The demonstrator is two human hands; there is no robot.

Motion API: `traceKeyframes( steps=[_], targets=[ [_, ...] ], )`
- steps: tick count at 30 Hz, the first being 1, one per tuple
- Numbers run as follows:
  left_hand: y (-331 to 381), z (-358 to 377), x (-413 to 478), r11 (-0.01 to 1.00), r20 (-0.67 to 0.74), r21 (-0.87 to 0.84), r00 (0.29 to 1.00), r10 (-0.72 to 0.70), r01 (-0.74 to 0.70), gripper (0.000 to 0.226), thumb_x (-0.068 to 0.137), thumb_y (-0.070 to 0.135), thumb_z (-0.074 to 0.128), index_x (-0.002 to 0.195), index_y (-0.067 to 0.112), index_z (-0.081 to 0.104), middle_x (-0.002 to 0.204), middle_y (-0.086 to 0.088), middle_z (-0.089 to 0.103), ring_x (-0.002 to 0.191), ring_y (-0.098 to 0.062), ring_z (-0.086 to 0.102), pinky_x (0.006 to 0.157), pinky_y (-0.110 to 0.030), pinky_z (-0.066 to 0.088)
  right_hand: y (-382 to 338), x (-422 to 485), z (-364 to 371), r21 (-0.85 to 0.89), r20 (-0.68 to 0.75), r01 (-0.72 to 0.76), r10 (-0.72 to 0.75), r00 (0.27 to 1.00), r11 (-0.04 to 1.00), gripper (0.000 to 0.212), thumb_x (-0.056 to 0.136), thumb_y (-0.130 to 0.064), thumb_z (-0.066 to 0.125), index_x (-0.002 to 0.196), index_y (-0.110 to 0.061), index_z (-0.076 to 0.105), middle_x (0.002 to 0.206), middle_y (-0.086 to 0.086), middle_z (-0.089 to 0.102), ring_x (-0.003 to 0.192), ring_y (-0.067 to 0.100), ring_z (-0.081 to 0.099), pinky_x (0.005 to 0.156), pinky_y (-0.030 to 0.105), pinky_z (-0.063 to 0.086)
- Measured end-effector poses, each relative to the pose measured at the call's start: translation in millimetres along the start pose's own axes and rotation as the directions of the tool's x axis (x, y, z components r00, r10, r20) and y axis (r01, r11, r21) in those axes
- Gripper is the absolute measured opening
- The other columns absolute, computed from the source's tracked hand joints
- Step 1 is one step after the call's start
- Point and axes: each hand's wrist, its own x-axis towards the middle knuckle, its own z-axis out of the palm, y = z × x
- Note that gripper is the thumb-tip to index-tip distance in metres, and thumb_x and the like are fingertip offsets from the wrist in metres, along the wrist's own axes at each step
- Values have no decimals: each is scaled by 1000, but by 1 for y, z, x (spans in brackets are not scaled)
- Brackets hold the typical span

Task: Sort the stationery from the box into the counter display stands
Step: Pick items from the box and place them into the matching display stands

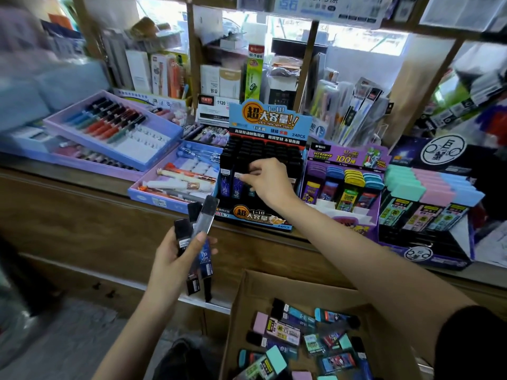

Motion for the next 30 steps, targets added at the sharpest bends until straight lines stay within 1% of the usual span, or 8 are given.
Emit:
traceKeyframes(
  steps=[2,8,13,16,19,24,28,30],
  targets=[
    [0,1,1,1000,0,-15,1000,-5,5,19,91,14,54,108,5,56,84,-1,74,76,-18,72,58,-25,57,-1,1,4,-45,-23,4,-5,1000,999,18,85,-15,69,90,2,70,86,12,70,81,22,66,80,37,55],
    [2,8,-3,992,9,-104,998,-70,70,19,90,18,55,108,12,58,88,-5,74,80,-21,72,60,-23,56,-10,-11,0,-370,11,87,-90,996,925,41,93,-32,57,73,2,66,65,14,66,60,26,63,65,40,55],
    [5,18,-3,991,29,-105,996,-86,89,20,90,19,56,110,13,58,84,-4,74,76,-19,72,56,-23,54,-9,-55,-2,187,218,-31,-10,976,982,34,93,-39,55,86,-8,67,76,6,69,69,16,68,59,28,55],
    [7,29,-3,982,39,-145,993,-113,117,20,90,16,57,109,12,59,80,-6,73,73,-20,72,55,-22,55,-1,-72,5,337,294,-169,67,954,926,27,88,-37,62,97,-12,61,77,-2,66,67,7,63,54,20,50],
    [9,39,-4,976,89,-162,988,-130,143,22,89,17,58,110,13,60,83,-7,73,74,-21,72,58,-24,56,7,-78,4,448,334,-268,118,935,853,17,88,-29,65,88,-13,57,78,-2,62,70,6,58,55,19,45],
    [13,50,-8,960,174,-188,969,-177,209,40,71,23,69,109,11,58,79,-3,73,74,-19,71,59,-23,54,11,-78,-7,508,170,-223,156,973,832,20,92,-22,59,94,-2,54,86,12,65,82,19,64,76,31,49],
    [18,52,-7,967,216,-153,961,-171,206,42,71,15,69,110,8,55,85,-10,74,75,-20,72,58,-24,55,6,-67,-30,803,104,-191,184,978,564,2,99,-13,43,97,-12,43,90,11,71,87,25,71,76,34,58],
    [20,52,-6,971,216,-147,964,-156,191,35,74,11,67,107,8,55,83,-9,74,73,-19,72,57,-25,55,4,-60,-40,855,39,-121,171,985,505,6,99,-10,41,94,-14,40,81,11,68,81,26,71,76,35,58]
  ],
)
